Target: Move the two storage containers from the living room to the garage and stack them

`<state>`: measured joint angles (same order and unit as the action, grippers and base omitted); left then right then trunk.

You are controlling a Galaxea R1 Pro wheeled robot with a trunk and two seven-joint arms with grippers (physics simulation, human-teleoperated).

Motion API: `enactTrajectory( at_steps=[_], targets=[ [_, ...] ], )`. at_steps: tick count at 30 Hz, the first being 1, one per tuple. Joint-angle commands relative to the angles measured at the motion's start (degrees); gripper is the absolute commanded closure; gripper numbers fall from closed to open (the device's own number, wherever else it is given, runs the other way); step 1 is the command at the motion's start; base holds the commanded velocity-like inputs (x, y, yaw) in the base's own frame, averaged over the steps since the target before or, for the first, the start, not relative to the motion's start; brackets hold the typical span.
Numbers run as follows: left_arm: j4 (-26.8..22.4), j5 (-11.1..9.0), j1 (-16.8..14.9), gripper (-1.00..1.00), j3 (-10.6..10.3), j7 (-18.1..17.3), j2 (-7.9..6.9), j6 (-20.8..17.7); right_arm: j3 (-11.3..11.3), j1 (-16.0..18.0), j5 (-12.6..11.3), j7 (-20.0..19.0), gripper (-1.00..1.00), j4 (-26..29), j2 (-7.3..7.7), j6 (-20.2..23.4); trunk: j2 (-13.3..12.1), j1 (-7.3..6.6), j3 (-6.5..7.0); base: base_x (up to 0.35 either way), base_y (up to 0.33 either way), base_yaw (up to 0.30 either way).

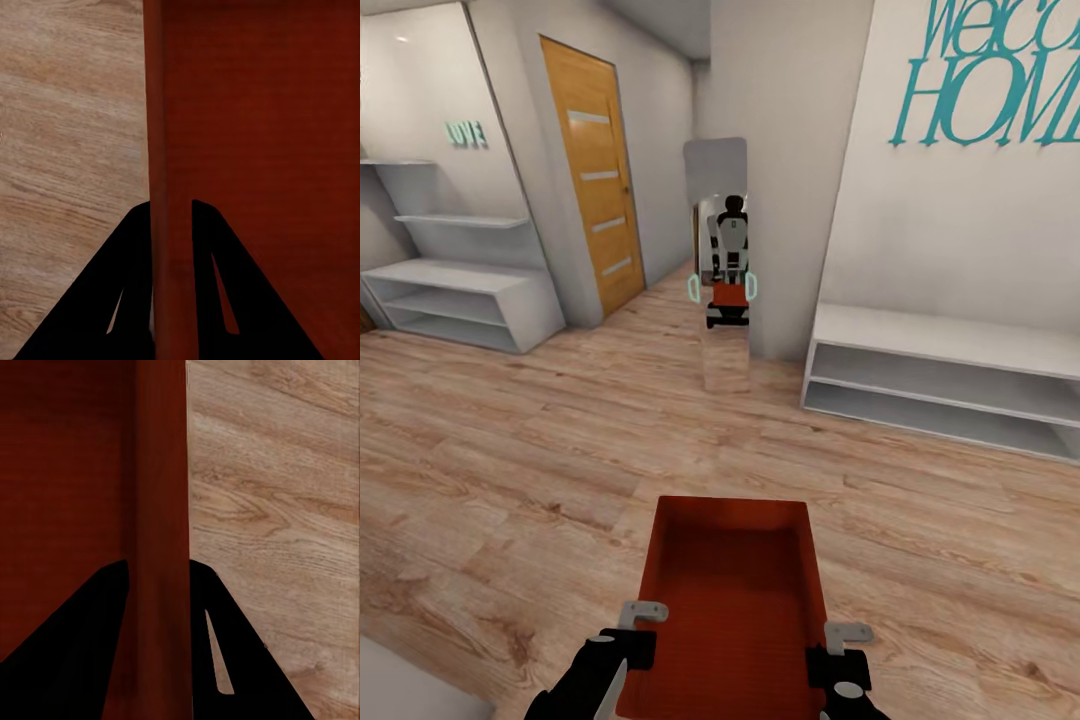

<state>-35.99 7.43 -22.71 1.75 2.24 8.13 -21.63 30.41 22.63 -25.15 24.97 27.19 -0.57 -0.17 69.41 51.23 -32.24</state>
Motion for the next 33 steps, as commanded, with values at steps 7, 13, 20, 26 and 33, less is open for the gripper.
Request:
enactTrajectory(
  at_steps=[7, 13, 20, 26, 33],
  targets=[
    [1.18, 0.48, 0.03, 1.00, -0.53, 0.31, -0.01, -0.26, 0.08, 0.14, -0.27, 0.43, 1.00, 0.85, 0.13, 0.08, 0.03, 0.03, -0.05, 0.322, 0.000, 0.222],
    [1.18, 0.48, 0.03, 1.00, -0.56, 0.31, -0.04, -0.26, 0.08, 0.14, -0.27, 0.43, 1.00, 0.85, 0.13, 0.05, 0.03, 0.03, -0.05, 0.323, 0.000, 0.268],
    [1.10, 0.50, 0.03, 1.00, -0.56, 0.31, -0.04, -0.26, 0.08, 0.14, -0.32, 0.42, 1.00, 0.85, 0.21, 0.00, 0.03, 0.03, -0.05, 0.323, 0.000, 0.060],
    [1.11, 0.48, 0.03, 1.00, -0.59, 0.31, -0.04, -0.26, 0.08, 0.14, -0.32, 0.43, 1.00, 0.85, 0.22, -0.08, 0.03, 0.03, -0.05, 0.323, 0.000, 0.002],
    [1.16, 0.48, 0.03, 1.00, -0.58, 0.31, -0.04, -0.26, 0.08, 0.14, -0.34, 0.43, 1.00, 0.85, 0.22, -0.06, 0.03, 0.03, -0.05, 0.323, 0.000, 0.000]
  ],
)
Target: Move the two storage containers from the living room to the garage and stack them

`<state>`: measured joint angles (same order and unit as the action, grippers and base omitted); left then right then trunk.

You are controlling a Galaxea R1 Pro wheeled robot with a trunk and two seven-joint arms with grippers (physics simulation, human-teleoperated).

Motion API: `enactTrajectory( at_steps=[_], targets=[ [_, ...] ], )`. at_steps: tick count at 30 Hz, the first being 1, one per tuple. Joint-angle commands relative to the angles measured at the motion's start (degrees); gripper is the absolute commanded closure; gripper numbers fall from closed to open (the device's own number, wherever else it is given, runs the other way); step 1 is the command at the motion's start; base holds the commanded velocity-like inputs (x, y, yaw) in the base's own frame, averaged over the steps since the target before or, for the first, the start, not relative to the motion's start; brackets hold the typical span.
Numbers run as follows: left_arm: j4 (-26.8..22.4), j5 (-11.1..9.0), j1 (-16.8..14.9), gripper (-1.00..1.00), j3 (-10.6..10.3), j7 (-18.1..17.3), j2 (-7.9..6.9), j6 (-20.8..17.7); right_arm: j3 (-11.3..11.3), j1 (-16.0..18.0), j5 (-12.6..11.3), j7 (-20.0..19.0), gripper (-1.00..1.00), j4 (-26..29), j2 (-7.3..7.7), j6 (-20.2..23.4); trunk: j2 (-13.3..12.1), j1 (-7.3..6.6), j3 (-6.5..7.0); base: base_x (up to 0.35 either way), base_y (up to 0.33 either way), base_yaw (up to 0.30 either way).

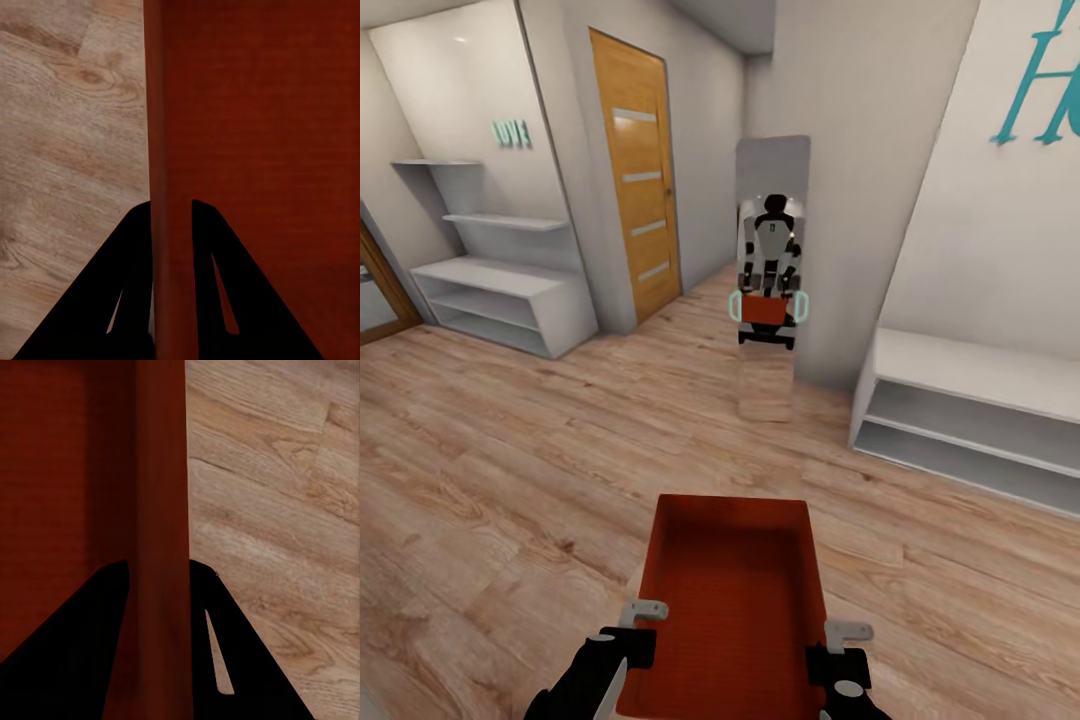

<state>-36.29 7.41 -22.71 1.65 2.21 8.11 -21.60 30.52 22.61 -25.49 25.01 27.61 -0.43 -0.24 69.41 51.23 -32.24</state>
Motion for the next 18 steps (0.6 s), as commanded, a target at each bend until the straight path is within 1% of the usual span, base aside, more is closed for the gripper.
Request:
enactTrajectory(
  at_steps=[1, 12, 14, 18],
  targets=[
    [1.46, 0.50, 0.03, 1.00, -0.46, 0.34, -0.03, -0.29, -0.02, 0.15, 0.00, 0.39, 1.00, 0.43, 0.10, 0.03, 0.03, 0.03, -0.05, 0.323, 0.000, 0.000],
    [1.48, 0.50, 0.03, 1.00, -0.47, 0.34, -0.01, -0.29, -0.02, 0.15, 0.00, 0.32, 1.00, 0.43, 0.03, 0.06, 0.03, 0.03, -0.05, 0.323, 0.000, 0.003],
    [1.48, 0.50, 0.03, 1.00, -0.48, 0.34, -0.02, -0.29, -0.02, 0.15, 0.00, 0.36, 1.00, 0.43, -0.08, 0.06, 0.03, 0.03, -0.05, 0.322, 0.000, 0.141],
    [1.47, 0.51, 0.03, 1.00, -0.46, 0.34, -0.03, -0.29, -0.02, 0.15, 0.00, 0.39, 1.00, 0.43, -0.07, 0.06, 0.03, 0.03, -0.05, 0.322, 0.000, 0.250]
  ],
)
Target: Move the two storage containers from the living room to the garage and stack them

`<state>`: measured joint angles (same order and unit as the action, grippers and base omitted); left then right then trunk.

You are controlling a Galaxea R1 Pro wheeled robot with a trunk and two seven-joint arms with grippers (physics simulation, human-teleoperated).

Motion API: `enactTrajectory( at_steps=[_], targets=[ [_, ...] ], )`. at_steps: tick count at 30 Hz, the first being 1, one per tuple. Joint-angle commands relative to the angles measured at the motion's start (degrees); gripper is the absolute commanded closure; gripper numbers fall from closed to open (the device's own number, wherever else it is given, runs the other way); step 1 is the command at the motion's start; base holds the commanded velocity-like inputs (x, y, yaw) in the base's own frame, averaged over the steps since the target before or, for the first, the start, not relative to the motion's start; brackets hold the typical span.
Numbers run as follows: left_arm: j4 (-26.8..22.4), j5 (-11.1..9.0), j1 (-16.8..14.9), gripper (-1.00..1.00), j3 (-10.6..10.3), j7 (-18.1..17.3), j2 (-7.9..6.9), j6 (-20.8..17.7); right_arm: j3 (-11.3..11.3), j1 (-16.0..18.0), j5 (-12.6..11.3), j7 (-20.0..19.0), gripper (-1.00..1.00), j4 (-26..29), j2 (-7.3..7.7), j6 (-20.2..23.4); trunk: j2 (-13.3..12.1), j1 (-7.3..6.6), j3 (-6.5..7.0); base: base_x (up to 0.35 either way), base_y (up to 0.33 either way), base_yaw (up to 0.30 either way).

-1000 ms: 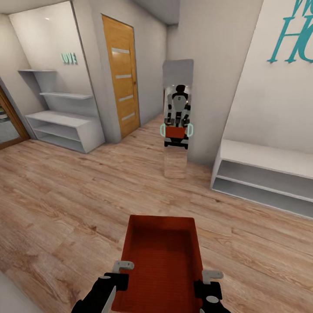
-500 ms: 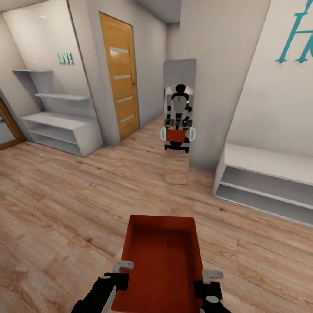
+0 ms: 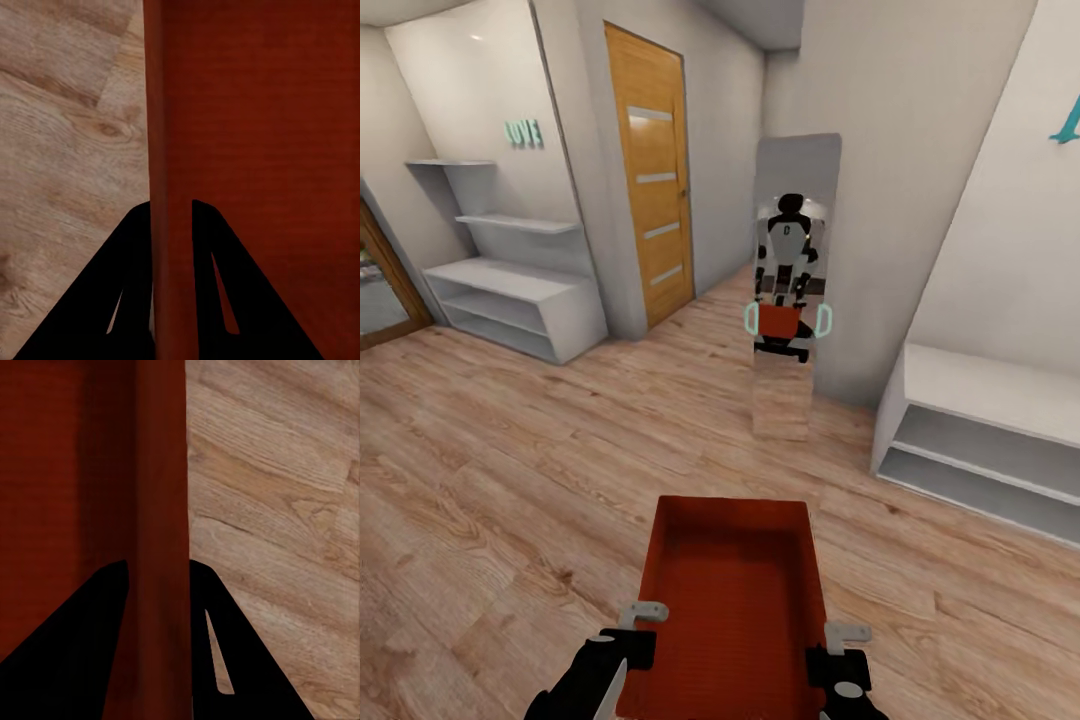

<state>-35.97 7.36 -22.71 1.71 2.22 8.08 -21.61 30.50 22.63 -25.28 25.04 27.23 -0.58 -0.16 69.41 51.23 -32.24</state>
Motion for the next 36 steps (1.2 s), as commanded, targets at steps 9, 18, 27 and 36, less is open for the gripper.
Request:
enactTrajectory(
  at_steps=[9, 18, 27, 36],
  targets=[
    [1.17, 0.56, 0.03, 1.00, -0.50, 0.32, 0.02, -0.28, -0.01, 0.14, -0.21, 0.36, 1.00, 0.81, 0.13, 0.00, 0.03, 0.03, -0.05, 0.323, 0.000, 0.296],
    [1.17, 0.55, 0.03, 1.00, -0.48, 0.32, 0.07, -0.28, -0.01, 0.14, -0.21, 0.36, 1.00, 0.81, 0.14, -0.02, 0.03, 0.03, -0.05, 0.323, 0.000, 0.300],
    [1.17, 0.55, 0.03, 1.00, -0.52, 0.32, 0.04, -0.28, -0.01, 0.14, -0.21, 0.36, 1.00, 0.81, 0.14, -0.02, 0.03, 0.03, -0.05, 0.322, 0.000, 0.300],
    [1.17, 0.55, 0.03, 1.00, -0.49, 0.32, 0.07, -0.28, -0.01, 0.14, -0.21, 0.36, 1.00, 0.81, 0.17, -0.02, 0.03, 0.03, -0.05, 0.323, 0.000, 0.299]
  ],
)
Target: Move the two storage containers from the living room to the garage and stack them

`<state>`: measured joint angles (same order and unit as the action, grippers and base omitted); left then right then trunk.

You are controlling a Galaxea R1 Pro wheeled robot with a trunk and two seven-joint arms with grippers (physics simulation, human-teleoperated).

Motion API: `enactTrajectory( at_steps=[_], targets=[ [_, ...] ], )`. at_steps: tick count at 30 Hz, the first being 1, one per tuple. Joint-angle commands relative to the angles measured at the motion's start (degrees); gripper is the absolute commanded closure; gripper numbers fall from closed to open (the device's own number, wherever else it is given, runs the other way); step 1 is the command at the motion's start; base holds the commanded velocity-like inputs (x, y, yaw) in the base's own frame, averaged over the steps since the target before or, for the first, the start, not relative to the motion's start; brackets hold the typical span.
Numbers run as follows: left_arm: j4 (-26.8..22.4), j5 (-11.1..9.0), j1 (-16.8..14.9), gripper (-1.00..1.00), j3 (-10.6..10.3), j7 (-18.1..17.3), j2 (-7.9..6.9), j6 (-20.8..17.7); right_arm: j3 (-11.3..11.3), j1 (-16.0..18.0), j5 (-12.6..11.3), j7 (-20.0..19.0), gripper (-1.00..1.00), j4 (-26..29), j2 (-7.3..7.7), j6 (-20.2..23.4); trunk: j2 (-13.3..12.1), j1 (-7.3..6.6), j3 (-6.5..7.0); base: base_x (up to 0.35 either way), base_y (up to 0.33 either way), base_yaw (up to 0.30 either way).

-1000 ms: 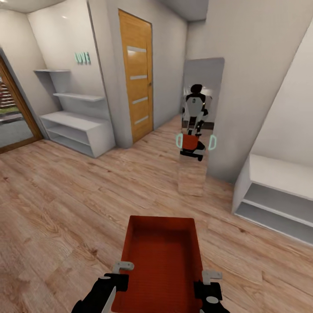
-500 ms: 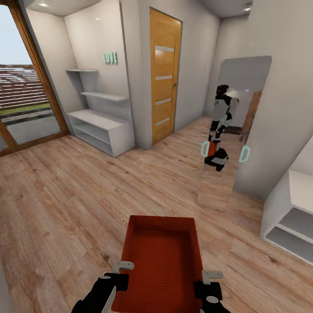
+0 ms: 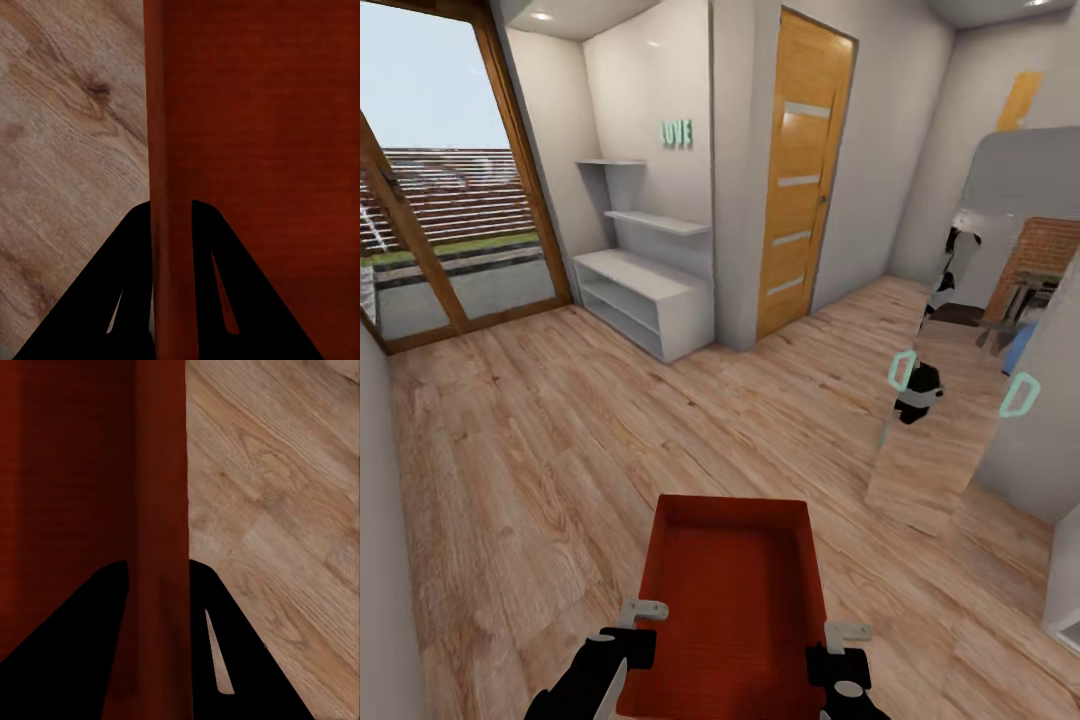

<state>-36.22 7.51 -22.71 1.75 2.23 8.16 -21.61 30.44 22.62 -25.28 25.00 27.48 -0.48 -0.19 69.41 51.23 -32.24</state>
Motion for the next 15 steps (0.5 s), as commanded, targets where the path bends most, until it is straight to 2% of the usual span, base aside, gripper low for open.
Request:
enactTrajectory(
  at_steps=[1, 15],
  targets=[
    [1.42, 0.40, 0.03, 1.00, -0.52, 0.32, 0.01, -0.28, 0.06, 0.14, -0.21, 0.40, 1.00, 0.56, 0.10, 0.01, 0.03, 0.03, -0.05, 0.323, 0.000, 0.145],
    [1.42, 0.40, 0.03, 1.00, -0.52, 0.32, 0.02, -0.28, 0.06, 0.14, -0.21, 0.40, 1.00, 0.56, 0.12, 0.01, 0.03, 0.03, -0.05, 0.323, 0.000, 0.016]
  ],
)
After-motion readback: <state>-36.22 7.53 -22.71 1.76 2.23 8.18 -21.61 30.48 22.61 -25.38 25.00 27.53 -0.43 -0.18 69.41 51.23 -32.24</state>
